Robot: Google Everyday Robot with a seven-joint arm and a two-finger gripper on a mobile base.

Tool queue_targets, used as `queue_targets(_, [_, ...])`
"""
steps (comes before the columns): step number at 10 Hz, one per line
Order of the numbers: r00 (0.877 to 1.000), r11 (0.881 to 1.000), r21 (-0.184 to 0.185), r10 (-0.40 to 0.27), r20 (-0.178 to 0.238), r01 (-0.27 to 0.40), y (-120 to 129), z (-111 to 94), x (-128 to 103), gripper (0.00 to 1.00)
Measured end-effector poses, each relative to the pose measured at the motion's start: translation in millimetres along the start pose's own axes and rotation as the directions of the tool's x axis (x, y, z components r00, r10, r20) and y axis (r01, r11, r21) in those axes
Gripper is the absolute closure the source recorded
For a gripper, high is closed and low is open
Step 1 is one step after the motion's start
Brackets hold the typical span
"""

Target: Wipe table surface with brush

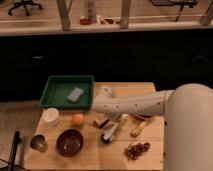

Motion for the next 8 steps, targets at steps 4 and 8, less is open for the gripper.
queue_targets(4, [0.999, 0.999, -0.027, -0.02, 0.034, 0.021, 23, 12, -13, 1.0])
queue_targets(8, [0.998, 0.991, -0.124, 0.056, 0.01, -0.054, 60, 40, 31, 1.0])
